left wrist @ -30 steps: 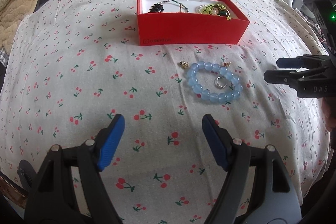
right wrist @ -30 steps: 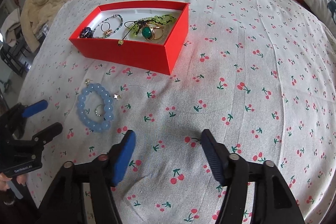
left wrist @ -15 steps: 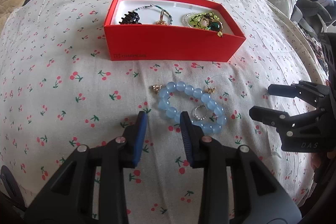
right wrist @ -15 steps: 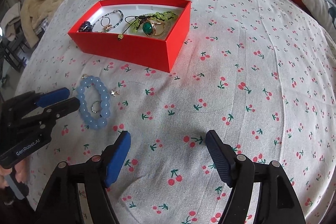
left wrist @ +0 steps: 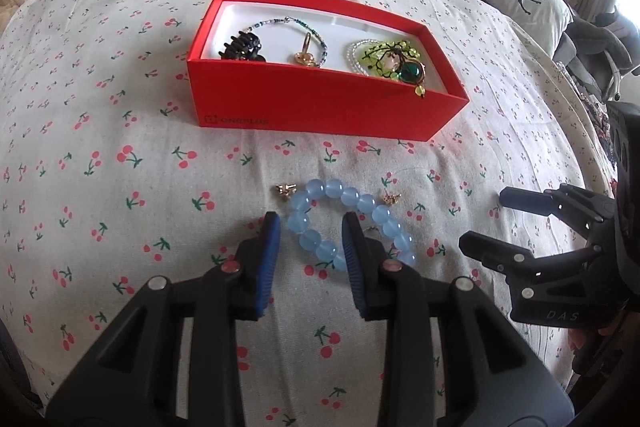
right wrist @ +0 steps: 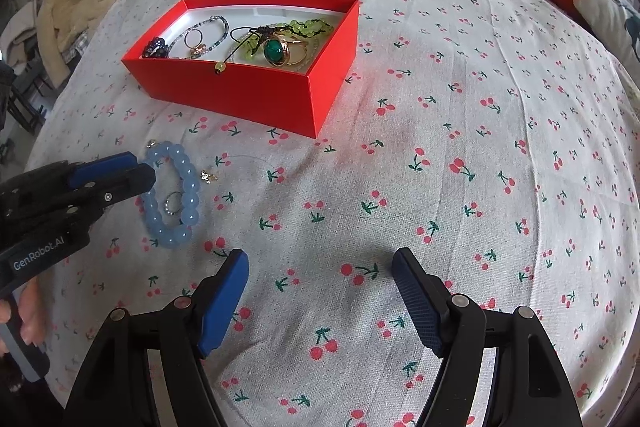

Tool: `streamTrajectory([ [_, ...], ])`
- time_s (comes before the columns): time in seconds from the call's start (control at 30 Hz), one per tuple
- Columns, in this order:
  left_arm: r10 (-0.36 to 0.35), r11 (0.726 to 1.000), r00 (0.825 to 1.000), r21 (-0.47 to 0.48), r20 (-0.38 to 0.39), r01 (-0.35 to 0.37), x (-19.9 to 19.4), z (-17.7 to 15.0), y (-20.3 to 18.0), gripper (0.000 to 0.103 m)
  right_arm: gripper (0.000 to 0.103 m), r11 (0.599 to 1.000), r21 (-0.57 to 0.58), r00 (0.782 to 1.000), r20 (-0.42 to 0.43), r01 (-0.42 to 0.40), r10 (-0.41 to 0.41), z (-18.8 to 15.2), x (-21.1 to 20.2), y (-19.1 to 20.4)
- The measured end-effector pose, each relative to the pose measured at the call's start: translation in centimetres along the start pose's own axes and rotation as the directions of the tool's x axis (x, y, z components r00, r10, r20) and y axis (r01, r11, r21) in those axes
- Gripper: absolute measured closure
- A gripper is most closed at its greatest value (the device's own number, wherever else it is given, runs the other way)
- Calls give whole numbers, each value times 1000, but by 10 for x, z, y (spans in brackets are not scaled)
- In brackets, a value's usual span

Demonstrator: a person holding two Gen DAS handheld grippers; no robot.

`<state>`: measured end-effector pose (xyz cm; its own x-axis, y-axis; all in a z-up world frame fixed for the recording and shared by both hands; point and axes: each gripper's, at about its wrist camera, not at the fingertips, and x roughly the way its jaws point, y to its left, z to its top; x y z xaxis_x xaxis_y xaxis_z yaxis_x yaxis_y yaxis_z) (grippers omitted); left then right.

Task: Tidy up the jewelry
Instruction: 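Close the left tool on the light blue bead bracelet and lift it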

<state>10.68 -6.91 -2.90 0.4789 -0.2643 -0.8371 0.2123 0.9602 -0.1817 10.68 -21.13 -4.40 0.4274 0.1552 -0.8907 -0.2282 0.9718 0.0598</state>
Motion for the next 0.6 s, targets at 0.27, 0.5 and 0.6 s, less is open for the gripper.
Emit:
streamTrajectory([
  [0.27, 93, 994, 996, 62, 6, -93, 4, -3, -5, 90, 25, 1000, -2, 1000, 1, 10, -10, 1, 0, 2],
  [0.5, 44, 996, 996, 78, 73, -50, -27, 0, -9, 90, 25, 1000, 10, 1000, 28, 8, -8, 6, -9, 6],
  [0.6, 24, 997, 995, 71, 94, -31, -43, 1, -7, 90, 25, 1000, 6, 999, 36, 4, -5, 7, -11, 10],
])
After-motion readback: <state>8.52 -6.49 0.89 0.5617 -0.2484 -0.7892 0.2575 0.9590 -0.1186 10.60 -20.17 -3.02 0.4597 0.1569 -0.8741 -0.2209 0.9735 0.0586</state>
